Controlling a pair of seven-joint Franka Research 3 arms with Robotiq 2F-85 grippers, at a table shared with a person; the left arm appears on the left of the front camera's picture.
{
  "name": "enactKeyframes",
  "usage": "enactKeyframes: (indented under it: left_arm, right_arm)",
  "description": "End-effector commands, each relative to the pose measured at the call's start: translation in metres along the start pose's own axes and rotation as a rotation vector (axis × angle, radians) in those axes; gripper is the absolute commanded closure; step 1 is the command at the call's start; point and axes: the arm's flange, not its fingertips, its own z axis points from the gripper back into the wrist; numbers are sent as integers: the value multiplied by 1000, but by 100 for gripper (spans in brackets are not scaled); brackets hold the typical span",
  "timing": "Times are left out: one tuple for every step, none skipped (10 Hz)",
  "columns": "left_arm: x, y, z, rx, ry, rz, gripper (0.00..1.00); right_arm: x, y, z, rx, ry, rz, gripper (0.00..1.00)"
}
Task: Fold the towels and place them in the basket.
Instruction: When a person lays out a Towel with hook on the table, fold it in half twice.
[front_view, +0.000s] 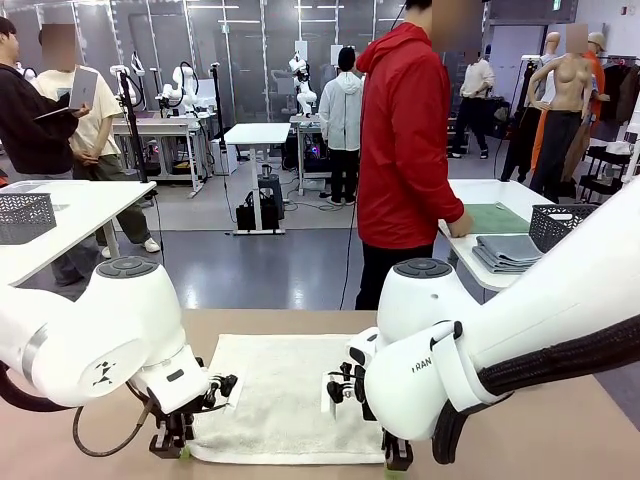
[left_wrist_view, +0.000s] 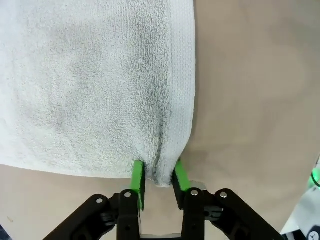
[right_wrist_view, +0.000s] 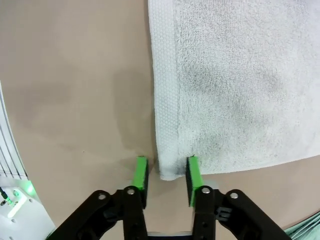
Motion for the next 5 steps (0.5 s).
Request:
enactKeyframes:
  left_arm:
    - [-1,-6,-1,-30,-2,-25,89]
    - [-1,-6,-1,-31,-5,-27,100]
    - [1,-5,-1,-34,-6,-30,100]
    - [1,-5,-1,-36,-6,-33,100]
    - [2,-5,0,-38,-6,-33,100]
  right_arm:
    - [-1,0,-2,6,-8,5,85]
    - [-1,0,-2,4,-9,5,100]
    - [-1,0,-2,1,-11,5,100]
    - [-1,-1,-2,0,-10,8,100]
    - [-1,-1,-2,2,-9,13,100]
